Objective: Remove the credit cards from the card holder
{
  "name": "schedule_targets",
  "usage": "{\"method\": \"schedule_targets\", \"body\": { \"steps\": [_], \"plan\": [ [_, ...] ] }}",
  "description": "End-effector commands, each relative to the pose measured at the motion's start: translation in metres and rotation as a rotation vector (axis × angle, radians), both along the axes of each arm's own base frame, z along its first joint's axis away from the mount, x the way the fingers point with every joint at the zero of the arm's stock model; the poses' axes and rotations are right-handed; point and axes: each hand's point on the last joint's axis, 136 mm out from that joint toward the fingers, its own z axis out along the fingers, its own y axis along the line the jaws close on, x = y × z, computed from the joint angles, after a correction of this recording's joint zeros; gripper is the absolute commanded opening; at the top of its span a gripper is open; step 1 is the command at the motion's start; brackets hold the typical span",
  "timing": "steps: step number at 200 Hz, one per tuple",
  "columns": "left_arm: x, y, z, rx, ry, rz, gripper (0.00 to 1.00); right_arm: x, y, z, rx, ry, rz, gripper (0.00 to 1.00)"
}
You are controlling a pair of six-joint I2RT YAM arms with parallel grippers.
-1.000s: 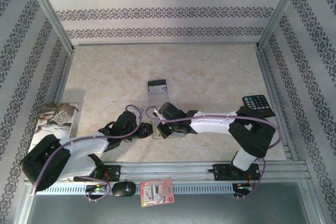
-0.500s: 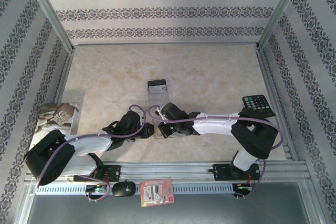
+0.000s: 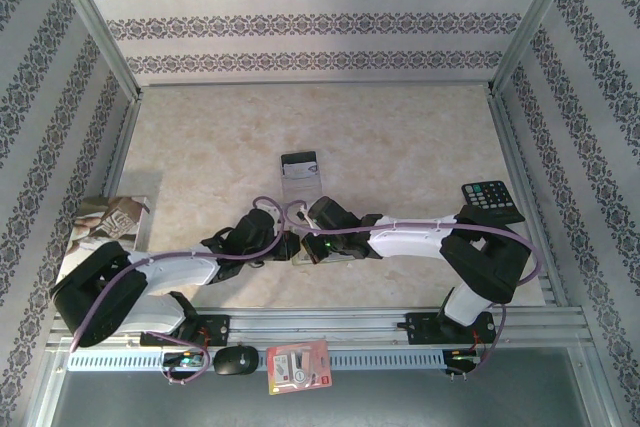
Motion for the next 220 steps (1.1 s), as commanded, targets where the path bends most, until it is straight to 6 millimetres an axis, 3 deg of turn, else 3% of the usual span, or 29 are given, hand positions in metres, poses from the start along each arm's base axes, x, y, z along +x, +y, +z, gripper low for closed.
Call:
{"method": "schedule_targets", "body": {
  "steps": [1, 50, 85, 133, 150, 173, 196, 220],
  "plan": [
    [0.000, -0.001, 0.002, -0.012, -0.009, 0.017, 0.08, 0.003, 0.007, 0.013, 0.053, -0.018, -0.007, 0.00],
    [-0.004, 0.007, -0.005, 0.016, 0.018, 0.039, 0.07, 0.005, 0.005, 0.015, 0.054, -0.028, -0.020, 0.00],
    [-0.007, 0.011, -0.019, 0.072, 0.074, 0.042, 0.01, 0.005, 0.005, 0.015, 0.061, -0.027, -0.030, 0.00],
    [-0.011, 0.010, -0.031, 0.112, 0.125, 0.016, 0.00, 0.009, -0.007, 0.014, 0.035, -0.030, -0.102, 0.00],
    [-0.011, 0.011, -0.037, 0.112, 0.148, 0.014, 0.00, 0.014, -0.026, 0.008, -0.051, -0.028, -0.194, 0.06],
    [-0.011, 0.007, -0.040, 0.108, 0.163, -0.002, 0.00, 0.018, -0.053, 0.005, -0.169, -0.022, -0.315, 0.23],
    [-0.011, 0.004, -0.043, 0.103, 0.170, -0.012, 0.00, 0.015, -0.060, 0.010, -0.126, -0.036, -0.342, 0.36],
    [-0.010, 0.003, -0.042, 0.099, 0.169, -0.015, 0.00, 0.018, -0.068, 0.025, -0.096, -0.082, -0.361, 0.41]
  ]
}}
